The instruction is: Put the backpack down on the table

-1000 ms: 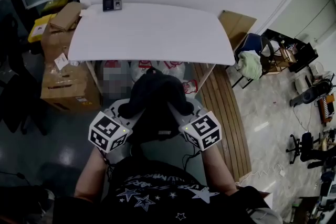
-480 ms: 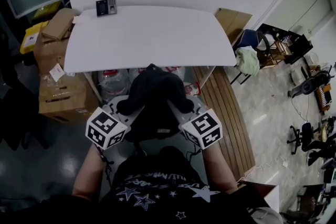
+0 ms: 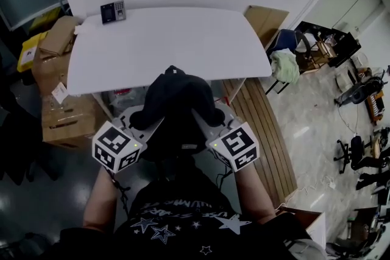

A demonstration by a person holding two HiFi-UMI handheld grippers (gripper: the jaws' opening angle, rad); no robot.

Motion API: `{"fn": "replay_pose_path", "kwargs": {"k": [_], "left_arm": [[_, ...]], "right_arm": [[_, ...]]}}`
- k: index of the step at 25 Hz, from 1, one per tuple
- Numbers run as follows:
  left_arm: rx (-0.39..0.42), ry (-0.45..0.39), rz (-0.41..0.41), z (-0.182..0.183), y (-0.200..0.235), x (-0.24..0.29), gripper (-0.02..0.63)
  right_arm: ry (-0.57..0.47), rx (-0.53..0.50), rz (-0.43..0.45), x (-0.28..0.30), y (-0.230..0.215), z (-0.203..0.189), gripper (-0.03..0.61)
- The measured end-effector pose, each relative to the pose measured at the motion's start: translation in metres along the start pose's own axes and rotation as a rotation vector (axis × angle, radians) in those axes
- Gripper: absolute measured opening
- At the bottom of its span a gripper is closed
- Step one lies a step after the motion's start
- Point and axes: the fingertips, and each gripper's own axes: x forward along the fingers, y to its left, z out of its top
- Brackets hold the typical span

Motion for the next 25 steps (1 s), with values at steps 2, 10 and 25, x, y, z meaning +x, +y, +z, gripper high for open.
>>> {"fn": "replay_pose_path", "kwargs": {"k": [2, 10, 25], "left_arm": [[0.008, 0.010, 0.009, 0.007, 0.006, 0.009, 0.051], [0.016, 0.010, 0.044, 0.052, 0.042, 0.047, 0.051], [0.055, -0.052, 0.208, 0.132, 0.112, 0.120, 0.051]], "right_arm": [[-0.001, -0.015, 0.008, 0.004, -0.013, 0.001, 0.025], [-0.060, -0.089, 0.046, 0.020, -0.072, 0.037, 0.025], [-0.221, -0.155, 0.149, 0.058, -0.193, 0.087, 0.025]]}}
